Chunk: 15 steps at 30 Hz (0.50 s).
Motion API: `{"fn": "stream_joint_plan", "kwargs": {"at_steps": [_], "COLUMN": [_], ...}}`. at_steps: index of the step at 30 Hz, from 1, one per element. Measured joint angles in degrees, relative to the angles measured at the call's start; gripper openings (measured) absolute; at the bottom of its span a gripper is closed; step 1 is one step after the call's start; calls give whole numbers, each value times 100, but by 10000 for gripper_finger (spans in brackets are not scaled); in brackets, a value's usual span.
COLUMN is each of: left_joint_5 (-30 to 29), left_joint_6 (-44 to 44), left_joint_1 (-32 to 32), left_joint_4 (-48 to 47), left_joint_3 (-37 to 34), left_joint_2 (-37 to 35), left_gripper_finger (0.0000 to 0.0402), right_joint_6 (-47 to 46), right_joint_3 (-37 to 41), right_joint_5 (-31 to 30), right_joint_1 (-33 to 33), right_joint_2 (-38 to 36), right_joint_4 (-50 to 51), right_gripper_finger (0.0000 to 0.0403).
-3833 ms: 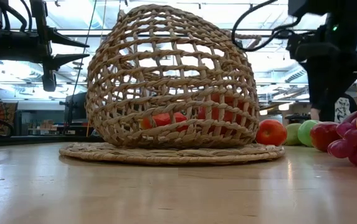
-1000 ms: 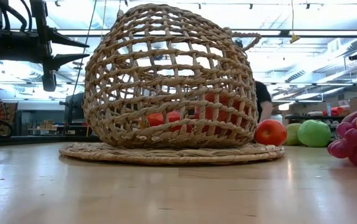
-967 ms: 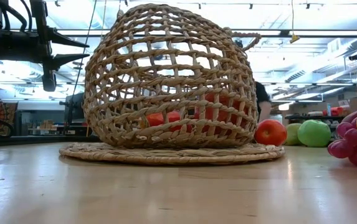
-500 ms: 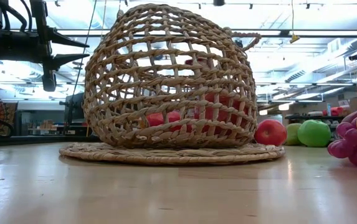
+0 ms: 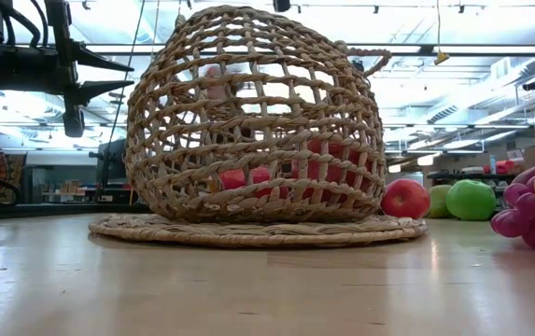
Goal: Build produce basket
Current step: Put the red apple into the basket
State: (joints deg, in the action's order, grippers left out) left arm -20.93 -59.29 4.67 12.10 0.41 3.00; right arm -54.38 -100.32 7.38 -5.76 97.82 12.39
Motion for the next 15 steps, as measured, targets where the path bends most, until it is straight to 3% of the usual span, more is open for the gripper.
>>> {"fn": "stream_joint_plan", "kwargs": {"at_steps": [7,15], "left_joint_5": [-2,-2], "left_joint_6": [1,1], "left_joint_1": [0,1], "left_joint_4": [0,0], "left_joint_3": [1,0], "left_joint_2": [0,-2], "left_gripper_finger": [89,85], "right_joint_6": [94,97], "right_joint_3": [-897,-1027], "right_joint_5": [32,-77], "right_joint_1": [-11,-37], "right_joint_2": [481,544], "right_joint_4": [491,606], "right_gripper_finger": [280,280]}}
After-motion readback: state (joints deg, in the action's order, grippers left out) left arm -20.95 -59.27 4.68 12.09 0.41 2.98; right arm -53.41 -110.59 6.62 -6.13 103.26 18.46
